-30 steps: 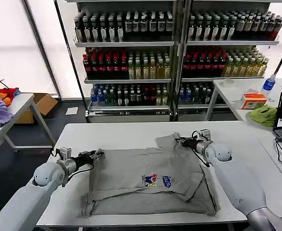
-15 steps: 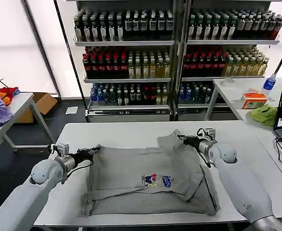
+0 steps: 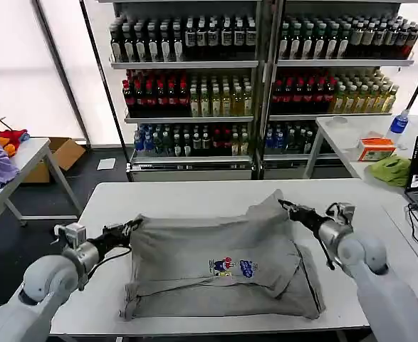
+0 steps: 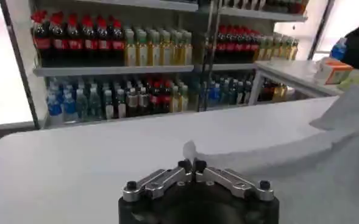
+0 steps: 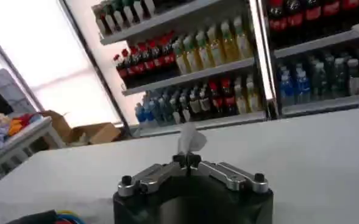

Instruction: Fold and organize the clothes.

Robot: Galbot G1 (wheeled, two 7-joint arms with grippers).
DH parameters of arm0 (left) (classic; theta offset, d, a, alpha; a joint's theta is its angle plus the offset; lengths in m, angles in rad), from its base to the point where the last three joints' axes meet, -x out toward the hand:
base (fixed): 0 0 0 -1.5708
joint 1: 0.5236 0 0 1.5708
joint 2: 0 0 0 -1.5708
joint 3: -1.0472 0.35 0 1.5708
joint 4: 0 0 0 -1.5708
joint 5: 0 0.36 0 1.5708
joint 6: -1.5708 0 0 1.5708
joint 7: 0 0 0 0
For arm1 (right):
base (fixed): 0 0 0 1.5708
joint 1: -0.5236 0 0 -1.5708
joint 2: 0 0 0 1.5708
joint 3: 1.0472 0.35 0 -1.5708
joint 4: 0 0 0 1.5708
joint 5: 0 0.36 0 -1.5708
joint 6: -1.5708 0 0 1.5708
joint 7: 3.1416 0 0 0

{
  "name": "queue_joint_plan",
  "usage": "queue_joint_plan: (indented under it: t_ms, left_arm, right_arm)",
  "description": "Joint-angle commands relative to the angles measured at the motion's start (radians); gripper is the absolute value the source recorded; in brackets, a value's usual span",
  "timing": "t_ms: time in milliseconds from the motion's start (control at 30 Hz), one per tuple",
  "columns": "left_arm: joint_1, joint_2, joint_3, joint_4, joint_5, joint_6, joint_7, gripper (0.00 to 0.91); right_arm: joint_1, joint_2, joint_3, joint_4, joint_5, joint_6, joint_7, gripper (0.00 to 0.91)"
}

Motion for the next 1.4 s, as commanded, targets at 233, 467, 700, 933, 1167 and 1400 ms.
queue_joint_plan:
  t_ms: [233, 467, 700, 933, 1167, 1400]
  left_arm:
    - [0.585, 0.001, -0.238, -0.287, 0.156, 0.026, -0.013, 0.010]
    - [0.564, -0.013, -0.237, -0.284, 0.176, 0.027, -0.034, 0.907]
    - [0.540, -0.062, -0.301, -0.351, 0.173, 0.027, -0.107, 0.907]
    - [0.573, -0.283, -0.188, -0.388, 0.228, -0.008, -0.238, 0.907]
    - [0.527, -0.445, -0.033, -0.313, 0.321, -0.086, -0.436, 0.907]
    - [0.505, -0.525, 0.060, -0.268, 0.336, -0.099, -0.512, 0.907]
  right_arm:
    - [-0.614, 0.009, 0.224, 0.324, -0.092, 0.004, 0.065, 0.000]
    - [-0.621, 0.016, 0.241, 0.355, -0.109, 0.045, 0.059, 0.907]
    - [-0.568, 0.030, 0.284, 0.354, -0.251, 0.269, -0.014, 0.907]
    - [-0.568, 0.081, 0.291, 0.282, -0.305, 0.521, -0.052, 0.907]
    - [-0.599, 0.107, 0.268, 0.236, -0.350, 0.576, -0.051, 0.907]
    - [-0.617, 0.120, 0.262, 0.241, -0.369, 0.585, -0.051, 0.907]
